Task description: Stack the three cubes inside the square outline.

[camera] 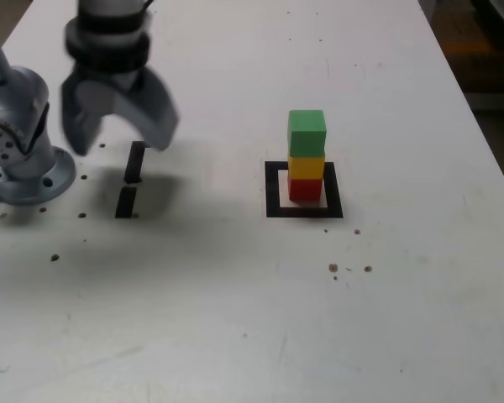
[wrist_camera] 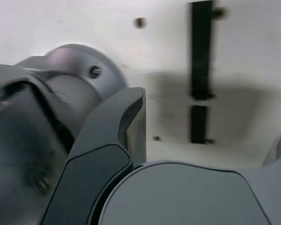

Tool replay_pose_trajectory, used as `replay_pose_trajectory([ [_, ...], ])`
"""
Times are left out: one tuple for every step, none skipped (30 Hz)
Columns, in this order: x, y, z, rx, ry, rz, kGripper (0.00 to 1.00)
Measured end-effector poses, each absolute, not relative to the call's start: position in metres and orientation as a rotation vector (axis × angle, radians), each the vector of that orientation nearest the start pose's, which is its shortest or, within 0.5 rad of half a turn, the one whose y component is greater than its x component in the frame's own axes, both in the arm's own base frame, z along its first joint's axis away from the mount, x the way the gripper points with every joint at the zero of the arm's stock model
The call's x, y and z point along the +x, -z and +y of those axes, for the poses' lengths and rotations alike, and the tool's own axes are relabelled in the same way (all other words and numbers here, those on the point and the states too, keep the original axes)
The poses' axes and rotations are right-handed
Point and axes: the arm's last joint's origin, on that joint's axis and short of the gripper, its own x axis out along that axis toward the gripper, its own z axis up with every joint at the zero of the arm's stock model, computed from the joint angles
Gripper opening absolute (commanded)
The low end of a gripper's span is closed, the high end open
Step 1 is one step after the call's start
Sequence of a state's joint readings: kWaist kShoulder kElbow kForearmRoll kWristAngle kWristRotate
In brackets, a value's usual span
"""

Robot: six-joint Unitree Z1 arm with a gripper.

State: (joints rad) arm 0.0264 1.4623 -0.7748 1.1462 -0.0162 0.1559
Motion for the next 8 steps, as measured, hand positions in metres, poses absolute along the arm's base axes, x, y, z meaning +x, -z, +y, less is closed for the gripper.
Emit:
replay_pose_trajectory([
  [0.1352, -0.2406, 0.0027, 0.070, 0.136, 1.827, 1.00],
  [0.1346, -0.2396, 0.0026, 0.069, 0.137, 1.821, 1.00],
  [0.1333, -0.2381, 0.0025, 0.068, 0.138, 1.820, 1.00],
  [0.1324, -0.2366, 0.0024, 0.066, 0.139, 1.818, 1.00],
  [0.1303, -0.2350, 0.0023, 0.064, 0.140, 1.825, 1.00],
  [0.1285, -0.2337, 0.0022, 0.062, 0.142, 1.831, 1.00],
  [0.1279, -0.2334, 0.0021, 0.061, 0.143, 1.828, 1.00],
  [0.1281, -0.2335, 0.0021, 0.061, 0.143, 1.824, 1.00],
])
